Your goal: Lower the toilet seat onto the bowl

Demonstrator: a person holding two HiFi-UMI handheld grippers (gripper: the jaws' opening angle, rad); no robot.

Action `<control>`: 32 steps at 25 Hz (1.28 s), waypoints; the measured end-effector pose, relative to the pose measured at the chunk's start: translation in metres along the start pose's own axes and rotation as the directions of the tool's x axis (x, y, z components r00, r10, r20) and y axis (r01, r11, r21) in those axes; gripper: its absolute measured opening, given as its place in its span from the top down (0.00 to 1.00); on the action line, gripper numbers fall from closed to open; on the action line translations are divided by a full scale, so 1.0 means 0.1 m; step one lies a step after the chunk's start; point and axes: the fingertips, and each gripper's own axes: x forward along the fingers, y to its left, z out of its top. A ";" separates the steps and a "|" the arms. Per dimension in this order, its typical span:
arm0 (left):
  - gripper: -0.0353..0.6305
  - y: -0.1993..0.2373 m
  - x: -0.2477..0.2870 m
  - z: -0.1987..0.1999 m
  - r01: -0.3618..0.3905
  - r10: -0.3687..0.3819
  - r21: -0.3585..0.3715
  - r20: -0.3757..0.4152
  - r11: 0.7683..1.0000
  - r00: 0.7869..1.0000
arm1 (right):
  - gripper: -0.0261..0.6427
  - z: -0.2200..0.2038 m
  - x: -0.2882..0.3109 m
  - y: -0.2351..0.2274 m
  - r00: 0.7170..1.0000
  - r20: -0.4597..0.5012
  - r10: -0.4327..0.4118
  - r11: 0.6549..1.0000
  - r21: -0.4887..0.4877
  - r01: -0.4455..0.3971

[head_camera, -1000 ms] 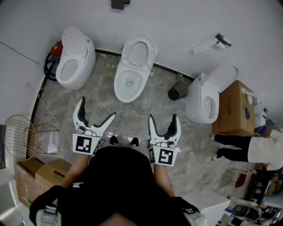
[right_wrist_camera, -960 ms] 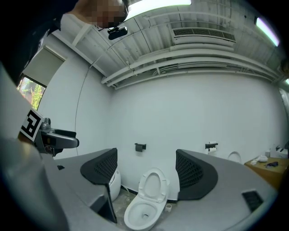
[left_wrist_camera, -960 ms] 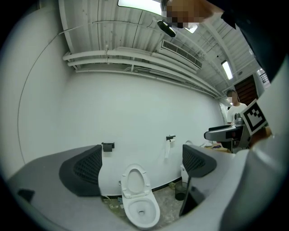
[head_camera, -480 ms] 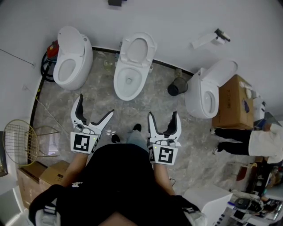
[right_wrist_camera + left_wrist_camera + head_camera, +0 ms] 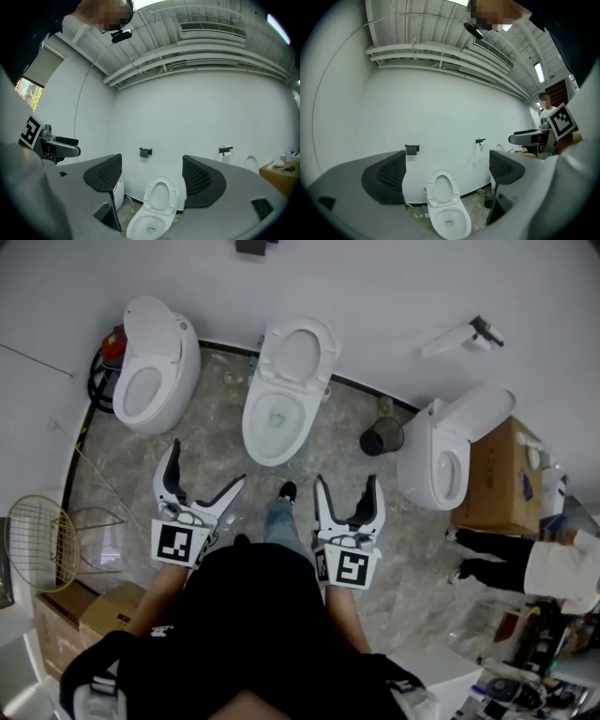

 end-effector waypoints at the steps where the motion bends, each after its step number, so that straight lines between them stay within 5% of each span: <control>1: 0.14 0.01 0.10 0.00 -0.003 0.003 -0.002 0.000 1.000 1.000 | 0.36 -0.02 0.10 -0.05 1.000 -0.003 0.002 1.000 0.002 -0.002; 16: 0.14 -0.19 2.04 0.15 -0.046 0.047 0.026 -0.039 0.999 0.998 | 0.36 0.00 1.49 -1.27 0.998 0.012 0.064 0.997 0.039 -0.064; 32: 0.14 -0.02 2.64 -0.24 -0.016 0.018 0.017 -0.134 1.000 0.991 | 0.36 -0.44 2.12 -1.46 0.994 -0.071 0.086 0.994 0.073 -0.081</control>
